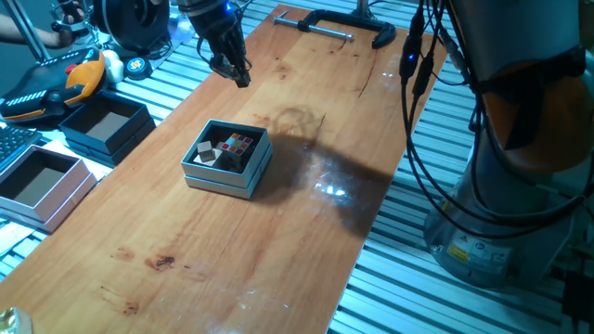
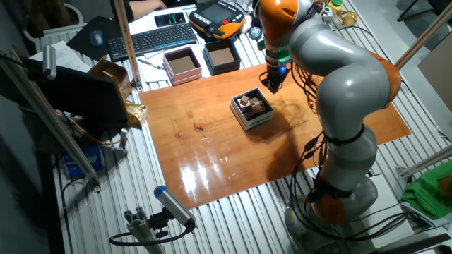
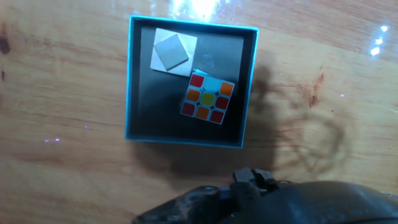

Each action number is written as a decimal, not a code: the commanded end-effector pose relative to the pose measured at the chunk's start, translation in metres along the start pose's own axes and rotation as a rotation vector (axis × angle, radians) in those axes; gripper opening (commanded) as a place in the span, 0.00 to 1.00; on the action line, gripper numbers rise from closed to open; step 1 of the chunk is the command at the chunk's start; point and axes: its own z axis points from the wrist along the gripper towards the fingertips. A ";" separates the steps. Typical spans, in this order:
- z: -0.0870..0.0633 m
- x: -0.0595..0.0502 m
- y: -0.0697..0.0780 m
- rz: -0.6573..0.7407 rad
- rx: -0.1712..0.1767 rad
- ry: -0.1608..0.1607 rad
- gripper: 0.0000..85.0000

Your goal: Take everything out of the gift box

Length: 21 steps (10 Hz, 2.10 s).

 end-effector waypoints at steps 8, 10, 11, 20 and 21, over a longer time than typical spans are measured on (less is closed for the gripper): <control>0.000 0.000 0.000 -0.010 -0.117 -0.049 0.01; 0.000 0.000 0.000 -0.024 -0.135 -0.004 0.01; 0.000 0.000 0.000 0.010 -0.129 -0.001 0.01; 0.016 -0.102 0.037 -0.063 -0.012 -0.093 0.40; 0.025 -0.109 0.037 -0.072 -0.021 -0.088 0.42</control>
